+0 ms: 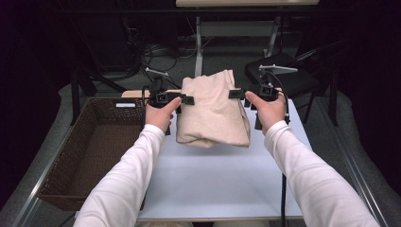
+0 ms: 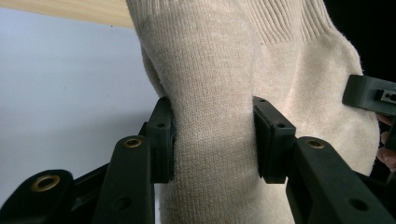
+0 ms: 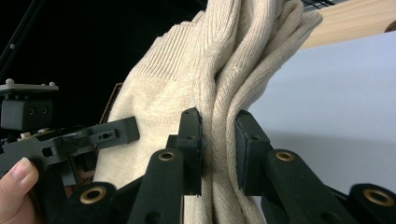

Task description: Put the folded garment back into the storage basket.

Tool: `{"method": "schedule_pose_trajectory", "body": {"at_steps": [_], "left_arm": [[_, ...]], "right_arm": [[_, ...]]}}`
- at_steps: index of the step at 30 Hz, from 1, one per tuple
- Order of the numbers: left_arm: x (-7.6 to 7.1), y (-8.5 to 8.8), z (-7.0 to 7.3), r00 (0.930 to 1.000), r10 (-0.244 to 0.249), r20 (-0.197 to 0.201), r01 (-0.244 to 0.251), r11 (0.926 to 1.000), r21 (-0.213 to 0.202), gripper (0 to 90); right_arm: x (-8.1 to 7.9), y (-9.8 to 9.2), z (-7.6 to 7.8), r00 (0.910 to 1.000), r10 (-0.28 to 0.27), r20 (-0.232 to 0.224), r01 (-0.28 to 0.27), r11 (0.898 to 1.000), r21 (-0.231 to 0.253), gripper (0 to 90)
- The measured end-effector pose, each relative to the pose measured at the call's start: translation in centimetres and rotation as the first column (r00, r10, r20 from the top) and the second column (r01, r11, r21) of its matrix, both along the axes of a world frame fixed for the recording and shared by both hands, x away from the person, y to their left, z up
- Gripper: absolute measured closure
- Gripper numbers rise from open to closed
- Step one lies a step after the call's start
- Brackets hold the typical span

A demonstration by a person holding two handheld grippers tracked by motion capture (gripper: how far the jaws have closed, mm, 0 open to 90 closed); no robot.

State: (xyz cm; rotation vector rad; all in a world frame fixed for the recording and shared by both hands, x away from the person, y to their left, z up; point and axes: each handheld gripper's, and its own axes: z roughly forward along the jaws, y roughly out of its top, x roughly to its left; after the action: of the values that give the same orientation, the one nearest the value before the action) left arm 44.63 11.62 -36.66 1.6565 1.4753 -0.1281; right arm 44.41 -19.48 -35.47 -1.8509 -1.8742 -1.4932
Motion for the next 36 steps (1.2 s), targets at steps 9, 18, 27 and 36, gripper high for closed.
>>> {"method": "schedule_pose_trajectory", "body": {"at_steps": [9, 18, 27, 36], "left_arm": [[-0.3, 1.2, 0.9, 1.0000, 0.006, -0.005, -0.006, 1.0000, -0.005, 57.1], [-1.1, 2.7, 1.7, 0.9996, 0.028, -0.009, -0.028, 0.9996, -0.008, 57.2], [-2.2, 3.6, 2.8, 0.9990, 0.044, 0.009, -0.044, 0.9990, -0.009, 57.3], [-3.0, 4.7, 3.5, 0.9982, 0.059, -0.004, -0.059, 0.9982, -0.003, 57.4]], "right_arm": [[-0.1, 1.2, 0.9, 0.9999, 0.014, 0.011, -0.014, 1.000, 0.001, 74.9], [-0.3, 2.6, 1.6, 0.9993, 0.032, 0.019, -0.033, 0.999, 0.014, 74.9], [-0.7, 3.6, 2.7, 0.9979, 0.054, 0.036, -0.055, 0.998, 0.009, 74.9], [-1.1, 4.7, 3.4, 0.9962, 0.077, 0.041, -0.077, 0.997, 0.009, 74.9]]}}
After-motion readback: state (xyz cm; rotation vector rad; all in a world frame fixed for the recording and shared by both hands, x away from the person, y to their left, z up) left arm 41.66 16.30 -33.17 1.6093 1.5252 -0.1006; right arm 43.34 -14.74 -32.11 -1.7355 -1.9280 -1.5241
